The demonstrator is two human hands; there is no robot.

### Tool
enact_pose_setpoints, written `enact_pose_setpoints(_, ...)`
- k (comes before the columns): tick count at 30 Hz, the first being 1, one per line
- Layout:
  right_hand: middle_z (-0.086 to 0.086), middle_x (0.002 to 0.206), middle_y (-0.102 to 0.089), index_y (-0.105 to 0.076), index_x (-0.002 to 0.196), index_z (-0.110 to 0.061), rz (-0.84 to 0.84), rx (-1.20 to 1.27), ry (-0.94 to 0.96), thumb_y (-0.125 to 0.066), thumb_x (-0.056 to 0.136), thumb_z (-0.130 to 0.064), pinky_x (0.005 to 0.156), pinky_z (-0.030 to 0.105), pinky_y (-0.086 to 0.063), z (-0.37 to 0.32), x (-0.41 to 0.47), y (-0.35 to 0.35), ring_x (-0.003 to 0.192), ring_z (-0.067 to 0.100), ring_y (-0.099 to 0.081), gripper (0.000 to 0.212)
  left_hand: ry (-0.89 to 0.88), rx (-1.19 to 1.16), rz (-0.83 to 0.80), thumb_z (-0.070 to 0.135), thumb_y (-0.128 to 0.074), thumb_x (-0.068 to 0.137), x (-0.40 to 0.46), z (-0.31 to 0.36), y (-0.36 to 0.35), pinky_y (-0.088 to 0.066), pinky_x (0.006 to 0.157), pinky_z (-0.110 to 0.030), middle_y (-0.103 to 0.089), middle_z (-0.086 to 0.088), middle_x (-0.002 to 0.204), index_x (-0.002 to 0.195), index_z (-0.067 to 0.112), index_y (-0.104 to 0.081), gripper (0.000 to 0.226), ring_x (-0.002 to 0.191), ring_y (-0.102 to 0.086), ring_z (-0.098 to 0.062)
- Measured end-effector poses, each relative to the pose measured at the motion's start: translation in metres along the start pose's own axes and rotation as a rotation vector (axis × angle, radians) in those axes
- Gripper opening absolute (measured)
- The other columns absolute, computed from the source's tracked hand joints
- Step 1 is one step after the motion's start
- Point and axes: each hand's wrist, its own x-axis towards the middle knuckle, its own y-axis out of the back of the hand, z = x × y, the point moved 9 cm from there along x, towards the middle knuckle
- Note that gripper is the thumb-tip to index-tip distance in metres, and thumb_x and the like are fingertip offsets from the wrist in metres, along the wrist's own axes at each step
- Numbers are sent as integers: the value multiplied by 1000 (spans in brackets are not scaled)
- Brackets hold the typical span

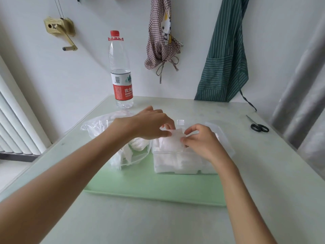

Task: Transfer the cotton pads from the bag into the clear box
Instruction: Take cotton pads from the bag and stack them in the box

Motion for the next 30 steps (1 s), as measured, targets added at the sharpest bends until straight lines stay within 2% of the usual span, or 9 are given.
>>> enact_pose_setpoints(5,-7,87,-72,-53,77,-29,-42,-122,-27,-65,82,-29,86,33,-50,4,1,-8,93,15,-64,13,-24,17,-136,36,-54,93,1,2,-18,-28,94,-26,-65,13,113,116,30,-61,25,110,-52,-5)
enact_pose_setpoints(11,-11,78,-72,-63,73,-29,60,-33,22,-66,79,-29,83,35,-53,1,-3,30,85,14,-67,7,-25,25,-314,36,-57,92,3,6,-34,-28,96,-25,-68,13,110,114,27,-64,25,105,-58,-6)
enact_pose_setpoints(15,-12,73,-72,-65,74,-29,149,16,53,-64,82,-27,77,30,-50,-1,-9,62,83,12,-66,9,-45,57,-339,39,-64,86,6,12,-32,-34,81,-23,-65,12,95,109,29,-69,25,93,-55,-8)
enact_pose_setpoints(18,-12,70,-72,-66,75,-28,209,47,73,-64,83,-24,79,29,-50,0,-12,80,81,11,-67,9,-140,224,-190,45,-71,78,11,21,-16,-42,77,-25,-55,14,82,98,30,-70,25,85,-51,-10)
enact_pose_setpoints(20,-10,70,-72,-66,77,-26,226,60,68,-65,84,-23,82,31,-51,3,-12,86,79,13,-68,8,-202,268,-136,44,-73,76,11,27,-9,-43,70,-24,-62,16,84,91,29,-67,22,82,-56,-7)
enact_pose_setpoints(22,-8,72,-73,-67,76,-26,223,62,50,-64,83,-21,82,31,-51,6,-12,89,79,14,-68,9,-212,206,-210,37,-75,75,10,27,-12,-47,66,-22,-68,17,86,89,27,-68,19,79,-62,-2)
enact_pose_setpoints(25,-8,77,-72,-66,75,-27,211,2,-2,-64,82,-22,80,30,-49,15,-9,86,84,14,-66,8,-194,150,-333,25,-76,74,8,24,-24,-53,72,-21,-72,16,88,92,27,-72,19,78,-66,1)
enact_pose_setpoints(27,-9,81,-69,-67,80,-27,222,-77,-43,-67,80,-21,75,27,-45,22,-9,84,87,15,-63,7,-207,183,-359,23,-73,74,10,24,-33,-51,68,-19,-72,17,89,94,29,-73,21,79,-66,2)
enact_pose_setpoints(30,-6,90,-56,-67,97,-24,252,-206,-79,-70,76,-13,68,25,-36,32,-8,87,86,17,-55,24,-256,234,-378,27,-73,75,12,29,-38,-43,61,-14,-71,19,90,94,31,-73,19,79,-63,3)
